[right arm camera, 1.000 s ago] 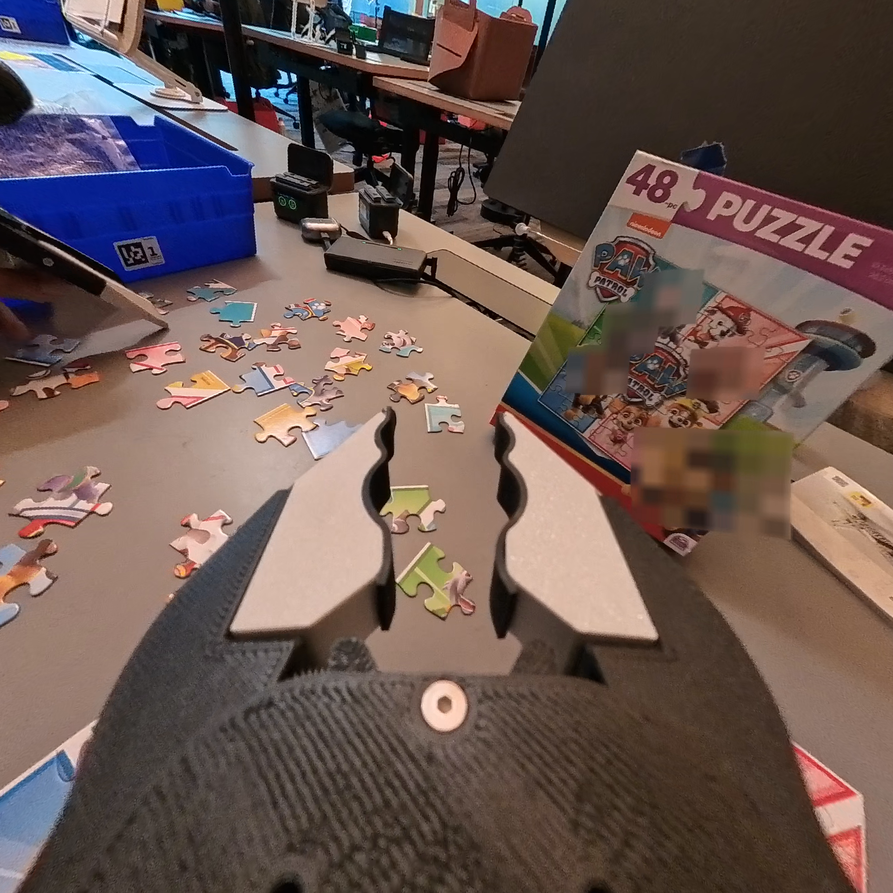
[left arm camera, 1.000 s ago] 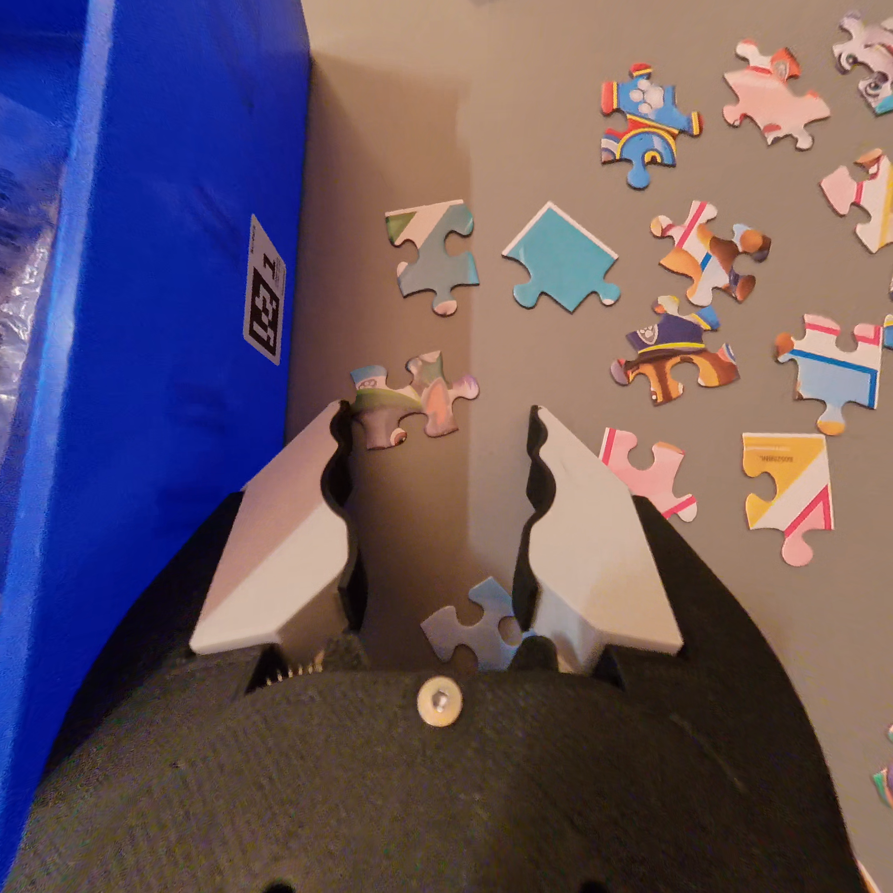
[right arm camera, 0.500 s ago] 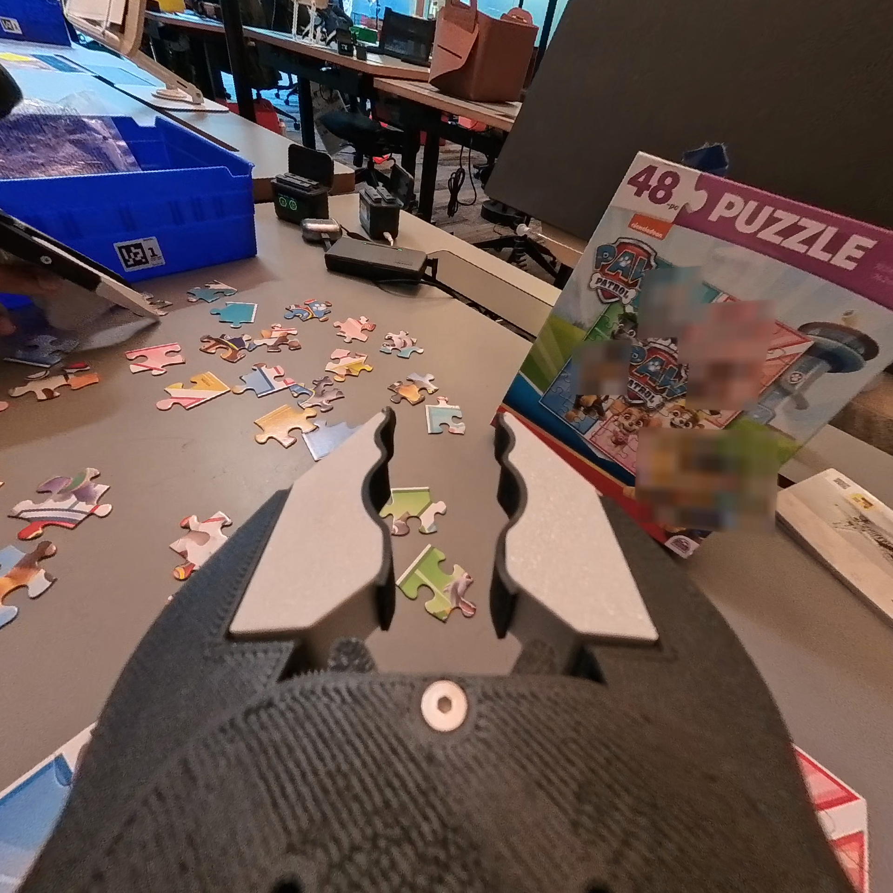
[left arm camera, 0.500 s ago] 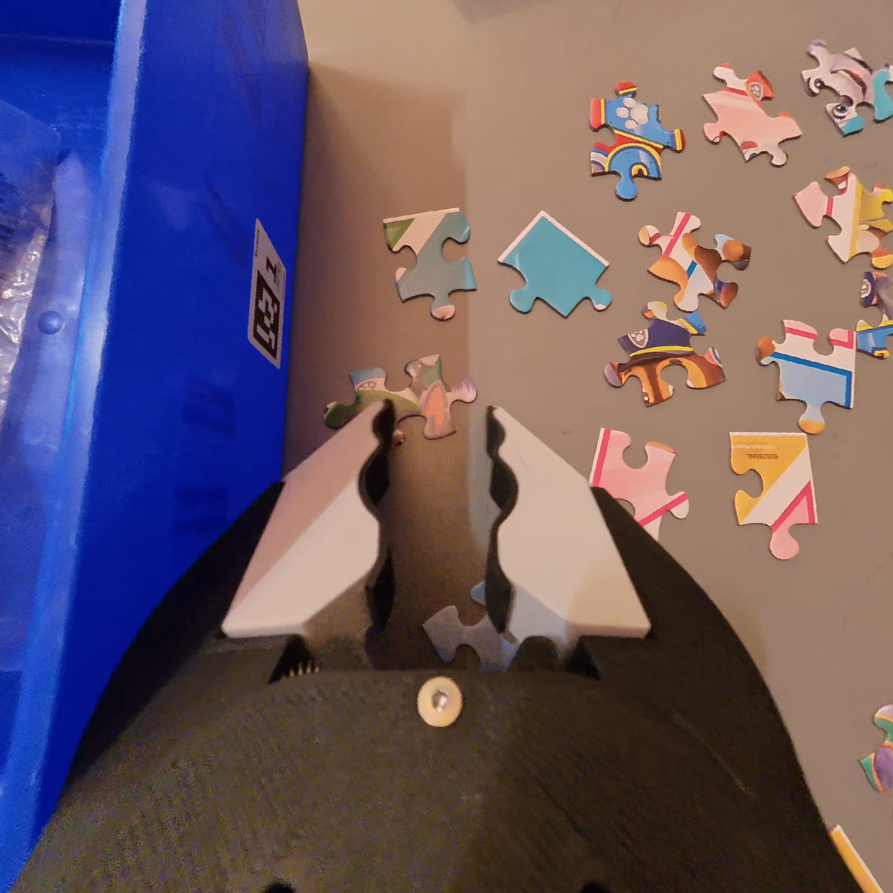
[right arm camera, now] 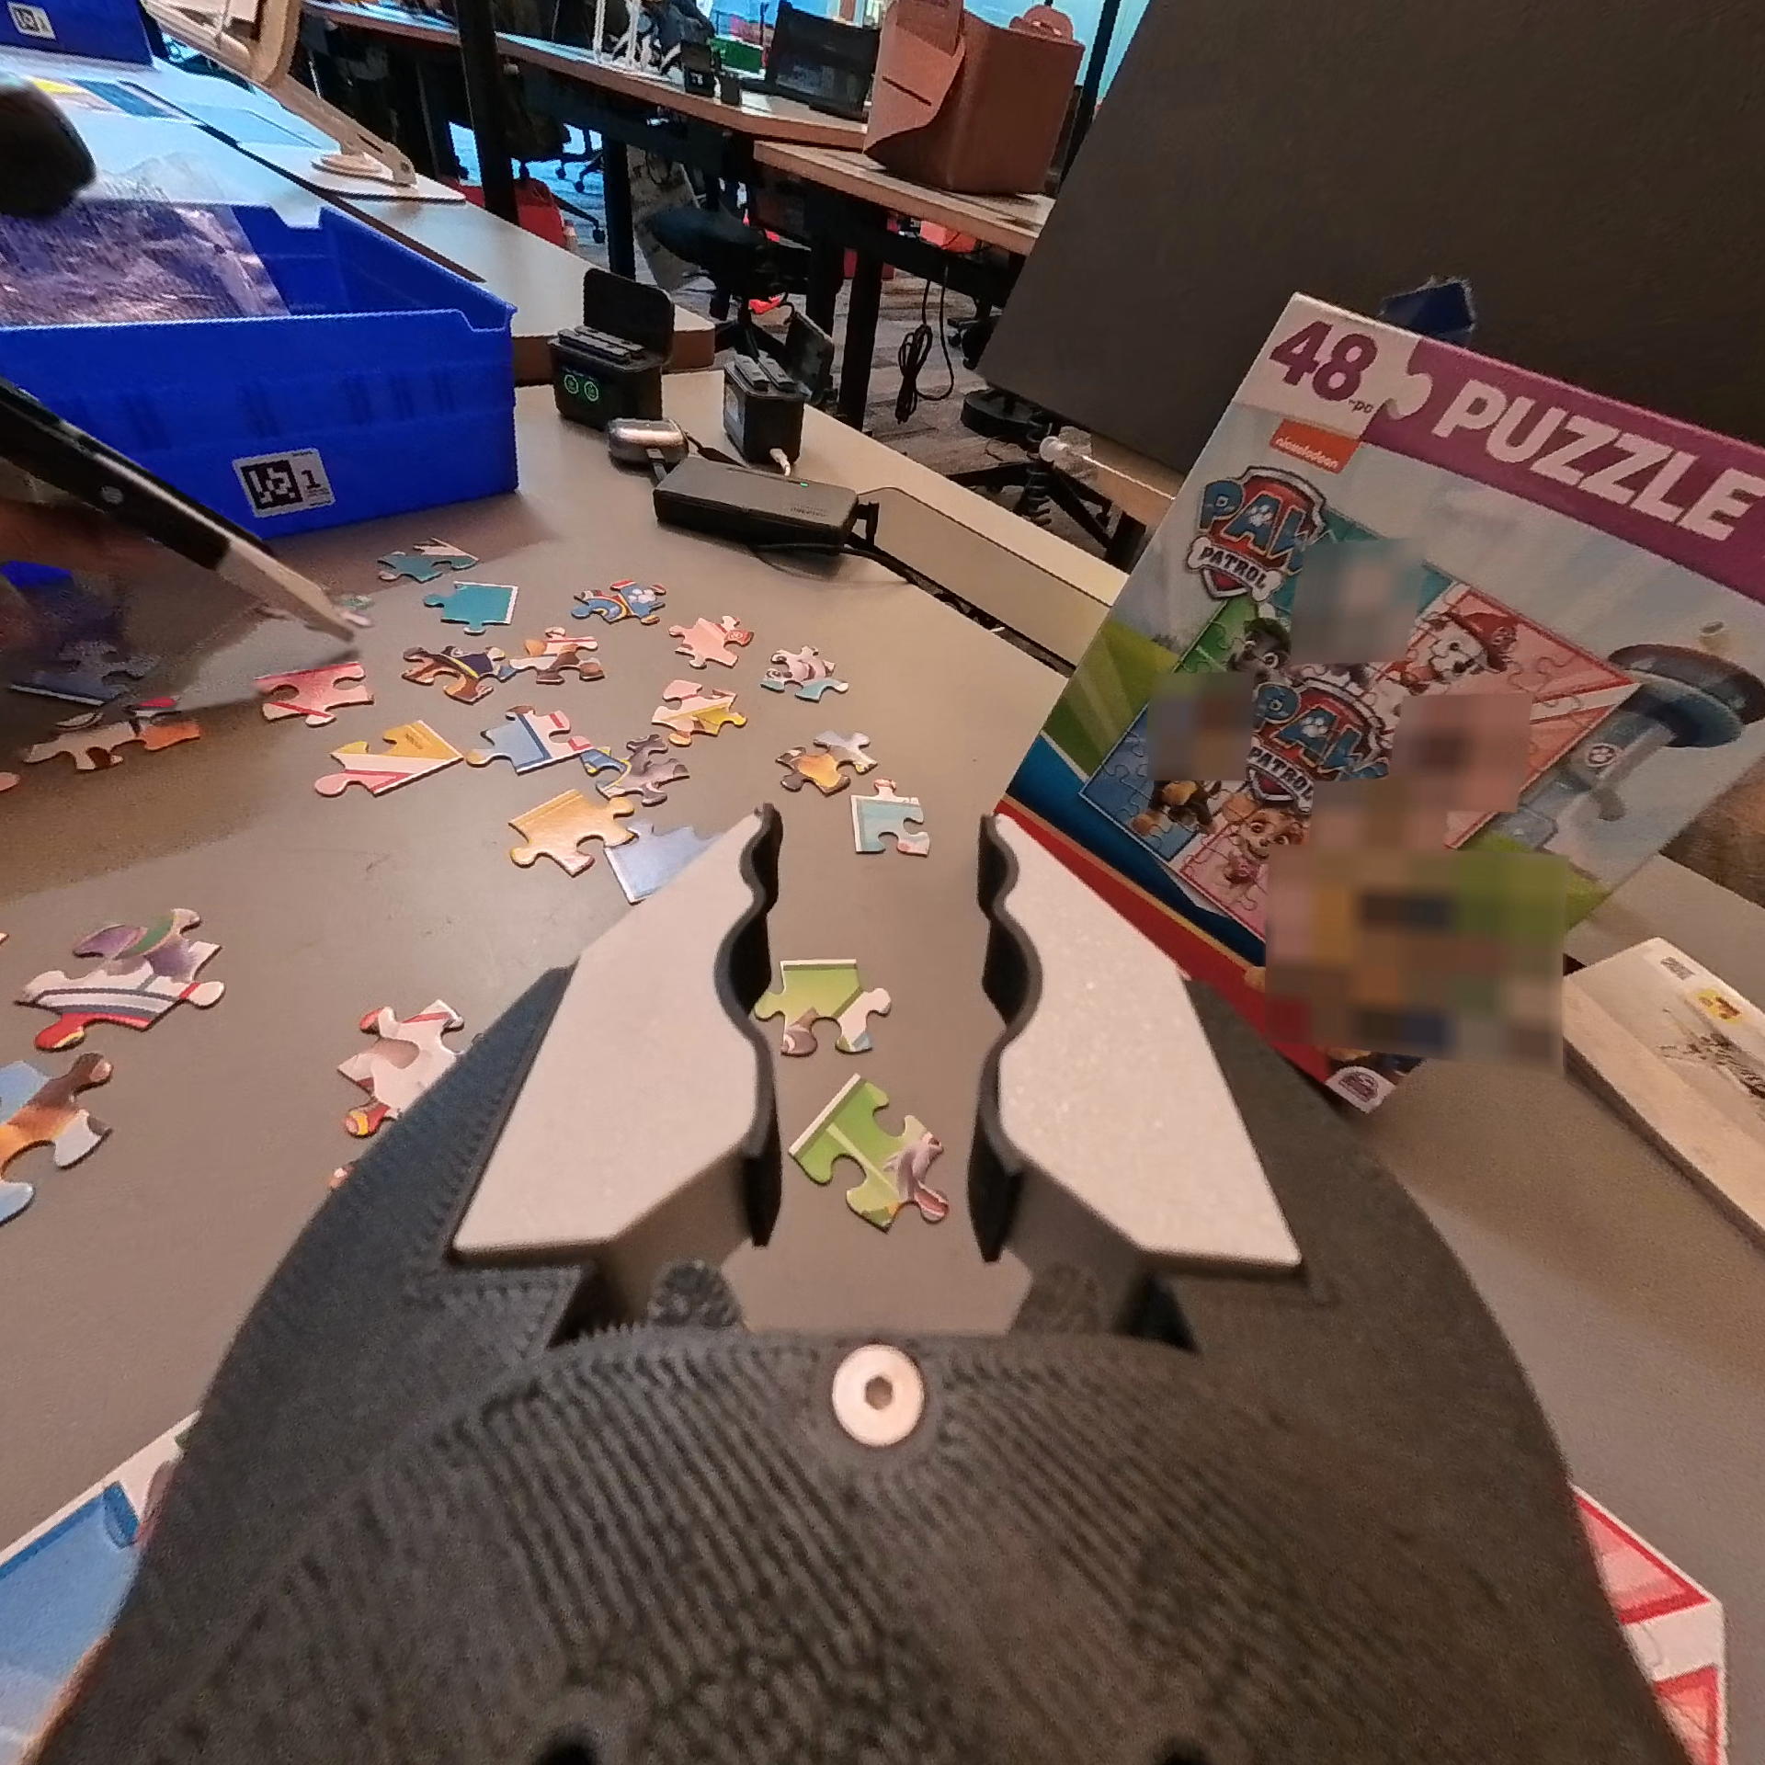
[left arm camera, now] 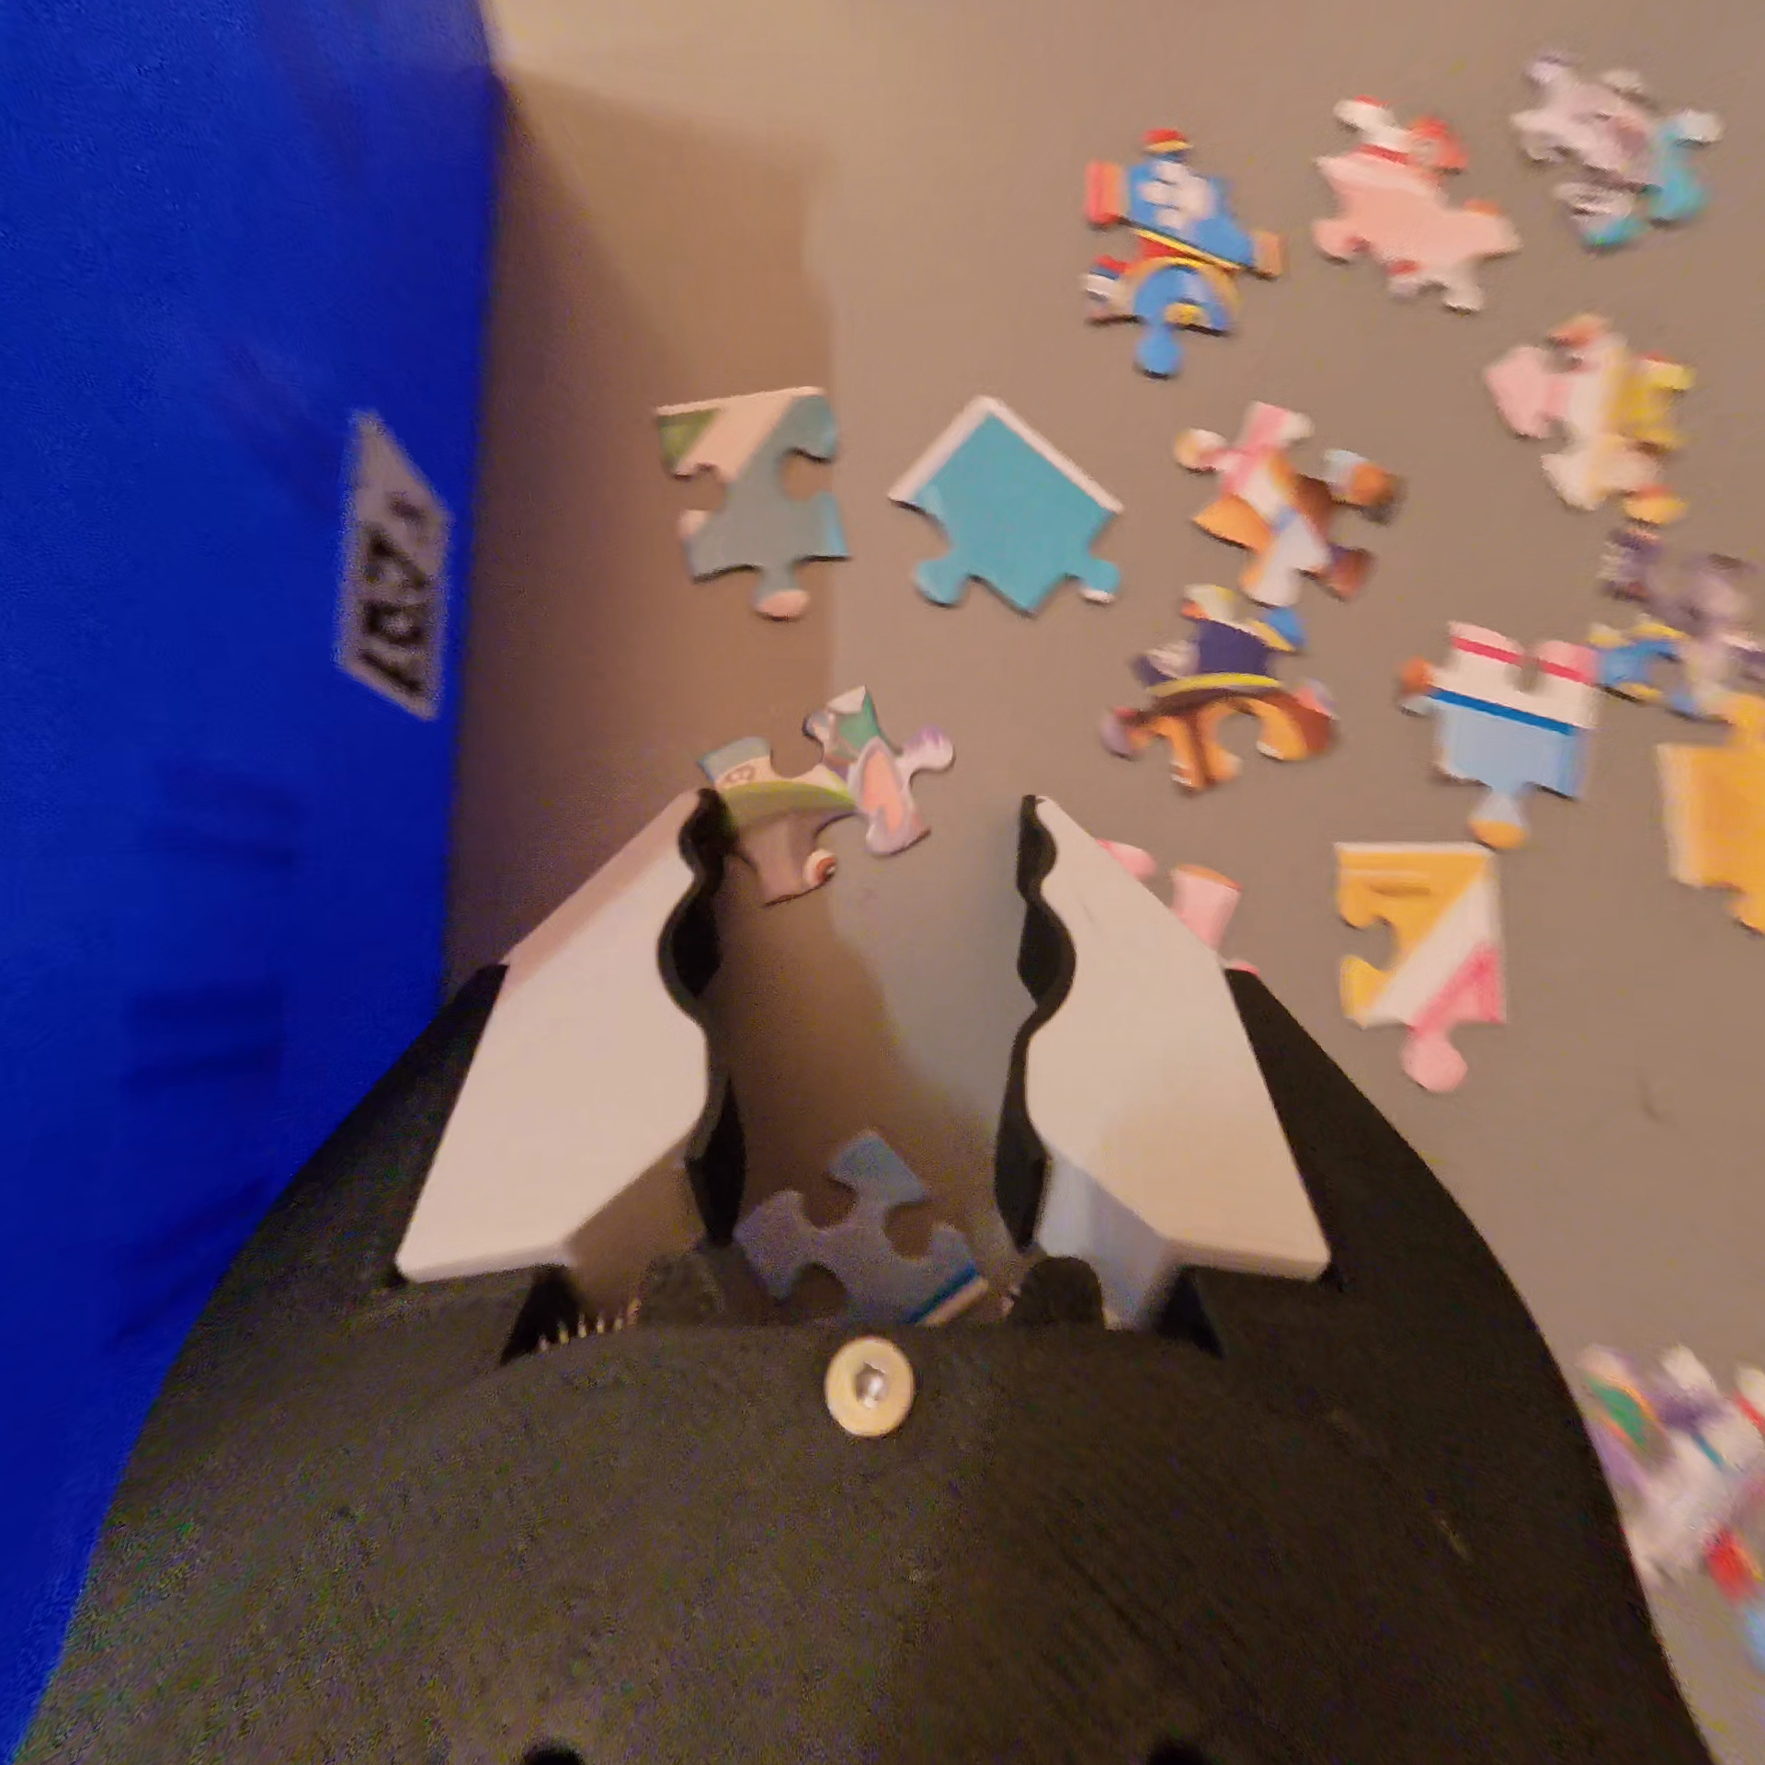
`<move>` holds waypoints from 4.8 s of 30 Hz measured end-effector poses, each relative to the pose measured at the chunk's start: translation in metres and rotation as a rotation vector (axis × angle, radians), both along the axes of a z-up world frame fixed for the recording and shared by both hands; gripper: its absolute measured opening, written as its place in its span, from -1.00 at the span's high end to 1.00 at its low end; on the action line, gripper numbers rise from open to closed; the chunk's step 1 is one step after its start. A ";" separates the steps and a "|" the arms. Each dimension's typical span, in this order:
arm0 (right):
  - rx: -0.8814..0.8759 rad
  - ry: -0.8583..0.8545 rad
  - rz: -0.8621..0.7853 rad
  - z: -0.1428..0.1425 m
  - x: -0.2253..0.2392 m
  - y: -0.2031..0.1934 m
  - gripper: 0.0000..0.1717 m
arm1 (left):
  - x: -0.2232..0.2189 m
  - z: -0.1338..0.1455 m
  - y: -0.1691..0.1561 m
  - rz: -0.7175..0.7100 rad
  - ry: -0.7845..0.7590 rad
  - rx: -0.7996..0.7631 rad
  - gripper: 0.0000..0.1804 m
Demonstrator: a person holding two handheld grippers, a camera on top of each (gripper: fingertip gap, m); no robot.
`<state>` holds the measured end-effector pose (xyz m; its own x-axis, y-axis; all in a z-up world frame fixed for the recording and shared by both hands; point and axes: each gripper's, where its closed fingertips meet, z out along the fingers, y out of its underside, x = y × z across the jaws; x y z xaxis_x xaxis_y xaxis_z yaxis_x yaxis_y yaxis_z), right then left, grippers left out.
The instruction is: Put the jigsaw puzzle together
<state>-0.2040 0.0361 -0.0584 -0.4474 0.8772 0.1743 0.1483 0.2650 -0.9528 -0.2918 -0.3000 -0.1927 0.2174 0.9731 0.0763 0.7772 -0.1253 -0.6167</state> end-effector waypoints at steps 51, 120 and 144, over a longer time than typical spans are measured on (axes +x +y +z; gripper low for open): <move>0.036 -0.003 0.042 -0.005 0.001 -0.018 0.50 | 0.008 0.031 0.018 -0.207 0.106 0.061 0.69; 0.400 -0.453 0.738 -0.131 -0.072 -0.326 1.00 | 0.026 0.113 -0.006 -0.190 0.302 0.348 0.84; 0.427 -0.476 0.813 -0.131 -0.064 -0.340 0.94 | 0.025 0.114 -0.009 -0.191 0.314 0.363 0.86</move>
